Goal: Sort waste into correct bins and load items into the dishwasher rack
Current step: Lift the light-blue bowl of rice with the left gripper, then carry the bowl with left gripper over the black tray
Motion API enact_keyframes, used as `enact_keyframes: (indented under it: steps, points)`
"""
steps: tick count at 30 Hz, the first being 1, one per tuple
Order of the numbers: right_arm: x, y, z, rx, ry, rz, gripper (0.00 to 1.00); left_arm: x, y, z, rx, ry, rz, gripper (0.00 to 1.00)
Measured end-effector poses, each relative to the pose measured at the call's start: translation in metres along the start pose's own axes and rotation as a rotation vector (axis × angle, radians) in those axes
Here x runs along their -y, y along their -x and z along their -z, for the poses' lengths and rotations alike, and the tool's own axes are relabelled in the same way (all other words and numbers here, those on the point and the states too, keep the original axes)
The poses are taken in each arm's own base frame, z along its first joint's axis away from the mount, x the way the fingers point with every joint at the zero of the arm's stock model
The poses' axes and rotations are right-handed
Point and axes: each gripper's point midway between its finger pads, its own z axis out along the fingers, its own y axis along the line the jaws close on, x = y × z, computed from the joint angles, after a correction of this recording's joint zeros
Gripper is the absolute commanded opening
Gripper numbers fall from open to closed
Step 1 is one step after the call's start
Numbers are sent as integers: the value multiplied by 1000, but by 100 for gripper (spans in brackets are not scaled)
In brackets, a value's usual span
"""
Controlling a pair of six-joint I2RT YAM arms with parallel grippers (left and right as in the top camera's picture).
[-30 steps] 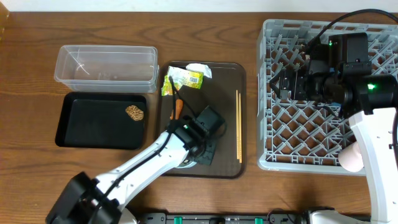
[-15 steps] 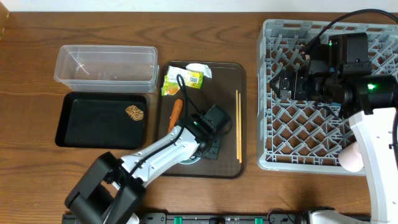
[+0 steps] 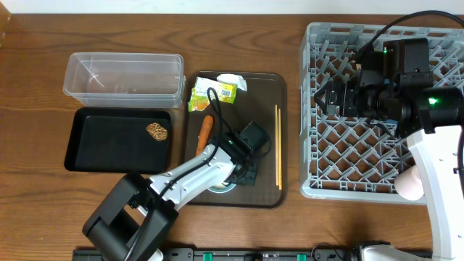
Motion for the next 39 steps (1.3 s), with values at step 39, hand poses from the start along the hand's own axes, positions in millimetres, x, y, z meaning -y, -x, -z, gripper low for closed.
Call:
enact_keyframes:
  steps: [39]
  points:
    - [0, -1, 0, -5, -1, -2, 91, -127, 54, 128, 252, 36, 254, 6]
